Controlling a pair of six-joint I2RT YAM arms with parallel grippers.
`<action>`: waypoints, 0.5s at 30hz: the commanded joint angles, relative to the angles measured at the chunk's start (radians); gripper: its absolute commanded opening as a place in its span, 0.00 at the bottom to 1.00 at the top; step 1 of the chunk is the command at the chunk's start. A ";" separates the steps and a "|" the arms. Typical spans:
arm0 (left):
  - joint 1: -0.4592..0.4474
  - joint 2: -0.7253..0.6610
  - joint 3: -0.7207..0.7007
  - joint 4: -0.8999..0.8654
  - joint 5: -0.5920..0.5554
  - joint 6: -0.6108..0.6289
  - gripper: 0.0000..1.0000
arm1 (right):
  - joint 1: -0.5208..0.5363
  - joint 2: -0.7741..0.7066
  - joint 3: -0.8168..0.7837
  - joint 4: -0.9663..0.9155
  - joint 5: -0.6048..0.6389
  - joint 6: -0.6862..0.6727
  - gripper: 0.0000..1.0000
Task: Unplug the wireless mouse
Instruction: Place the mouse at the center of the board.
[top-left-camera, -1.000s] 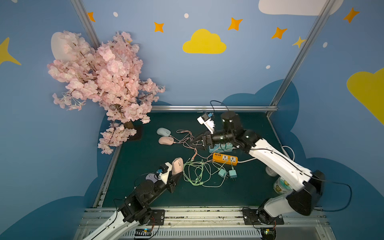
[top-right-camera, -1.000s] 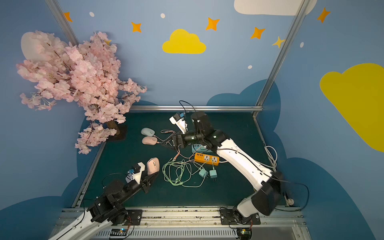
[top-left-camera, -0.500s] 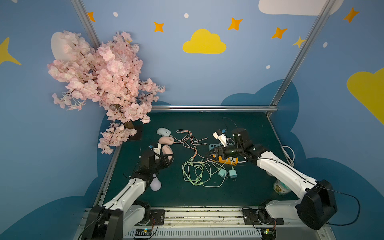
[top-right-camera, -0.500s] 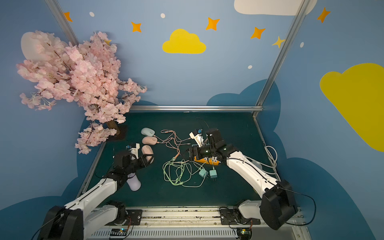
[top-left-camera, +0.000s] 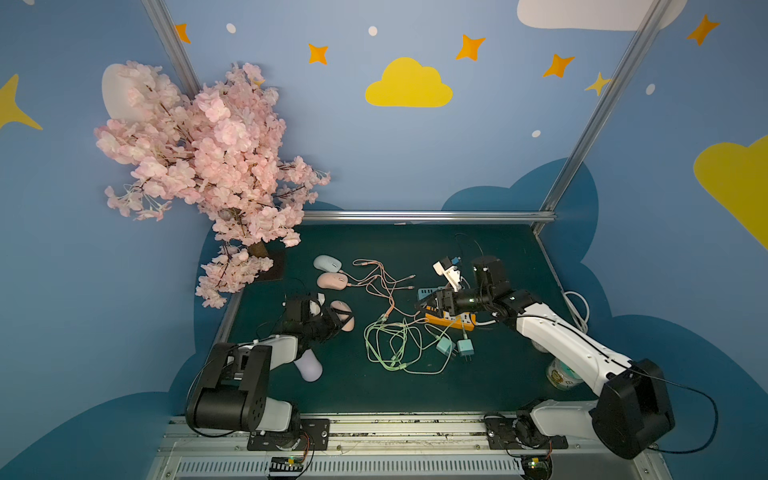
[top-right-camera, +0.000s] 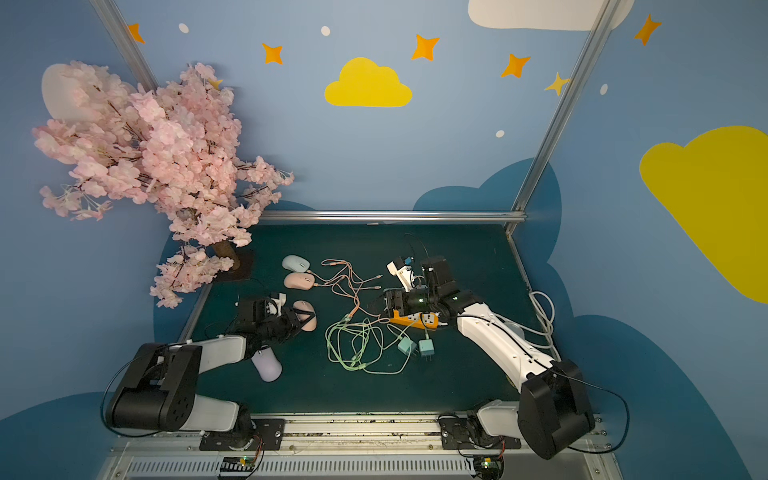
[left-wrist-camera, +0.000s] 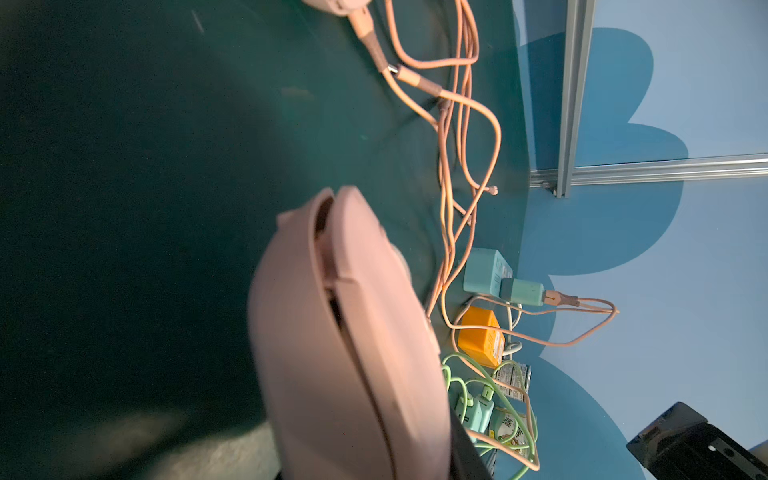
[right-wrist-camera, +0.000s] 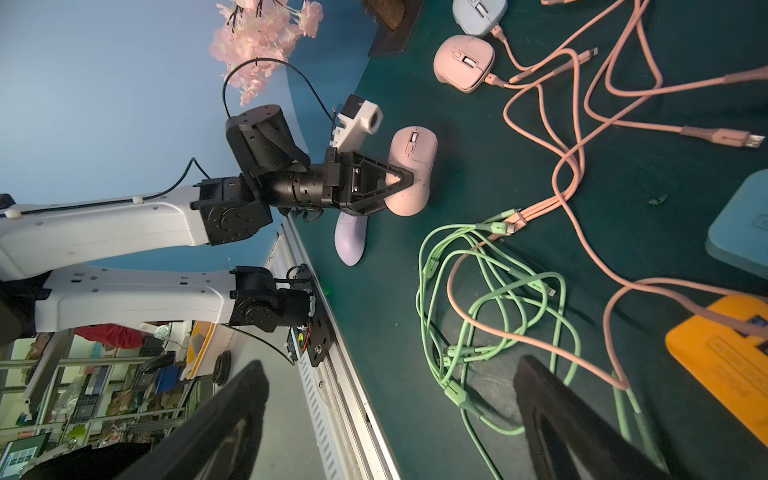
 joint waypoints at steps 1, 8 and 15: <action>0.008 0.020 0.006 0.028 0.010 -0.011 0.38 | -0.007 -0.009 -0.014 0.028 -0.015 0.004 0.93; 0.018 0.069 -0.013 0.048 0.021 -0.050 0.48 | -0.012 -0.009 -0.017 0.029 -0.005 0.005 0.93; 0.023 -0.049 -0.005 -0.195 -0.064 -0.130 0.99 | -0.018 -0.020 -0.017 -0.033 0.222 0.076 0.93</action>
